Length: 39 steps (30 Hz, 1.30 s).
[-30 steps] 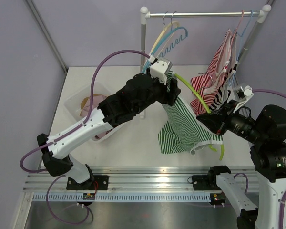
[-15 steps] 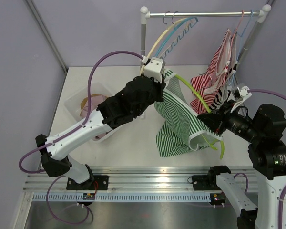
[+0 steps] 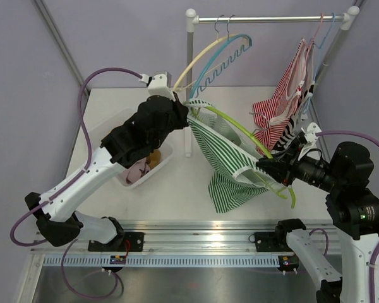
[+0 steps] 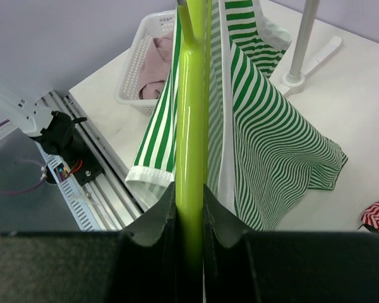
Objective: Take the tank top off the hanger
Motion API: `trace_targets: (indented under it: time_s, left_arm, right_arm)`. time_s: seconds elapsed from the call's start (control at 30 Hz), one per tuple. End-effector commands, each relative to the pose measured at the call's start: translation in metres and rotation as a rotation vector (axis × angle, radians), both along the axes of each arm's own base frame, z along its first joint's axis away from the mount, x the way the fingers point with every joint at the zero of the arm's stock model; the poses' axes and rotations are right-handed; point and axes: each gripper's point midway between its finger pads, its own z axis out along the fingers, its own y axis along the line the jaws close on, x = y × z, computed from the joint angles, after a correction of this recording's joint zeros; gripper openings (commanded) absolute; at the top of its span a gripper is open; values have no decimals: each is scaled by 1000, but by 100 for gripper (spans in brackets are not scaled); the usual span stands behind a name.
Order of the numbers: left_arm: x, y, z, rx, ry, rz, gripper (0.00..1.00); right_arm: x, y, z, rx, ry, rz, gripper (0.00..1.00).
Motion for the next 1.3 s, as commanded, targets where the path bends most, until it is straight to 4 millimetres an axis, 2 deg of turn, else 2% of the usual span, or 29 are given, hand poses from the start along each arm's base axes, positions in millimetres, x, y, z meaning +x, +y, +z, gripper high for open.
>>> trace_targets:
  time_s: [0.0, 0.27, 0.4, 0.47, 0.6, 0.7, 0.83, 0.97, 1.13, 1.2, 1.27]
  left_arm:
    - [24, 98, 9, 21, -18, 337, 0]
    - [17, 139, 23, 4, -38, 402, 0]
    - [20, 155, 18, 2, -13, 423, 0]
    - [22, 168, 16, 9, -1, 454, 0]
    - [21, 180, 13, -9, 7, 456, 0]
    - [24, 179, 5, -26, 27, 430, 0]
    - [31, 202, -19, -38, 95, 465, 0]
    - [31, 189, -26, -70, 102, 386, 0]
    - [23, 155, -37, -133, 123, 198, 0]
    - [15, 148, -42, -149, 121, 147, 0]
    - [12, 149, -46, -151, 117, 144, 0]
  right_arm:
    - [-34, 9, 18, -13, -146, 140, 0]
    - [-49, 11, 4, -74, -154, 217, 0]
    - [-64, 11, 4, -97, -219, 274, 0]
    - [-62, 9, 4, -105, -216, 252, 0]
    - [-39, -4, 7, -119, -215, 100, 0]
    - [-45, 2, 10, -112, -244, 159, 0]
    - [-43, -3, 18, -115, -285, 113, 0]
    - [-36, 0, 33, -40, -315, 80, 0]
    - [-24, 5, 47, 41, -341, 64, 0]
    - [-22, 11, 54, 78, -353, 92, 0]
    - [-25, 14, 61, 77, -392, 125, 0]
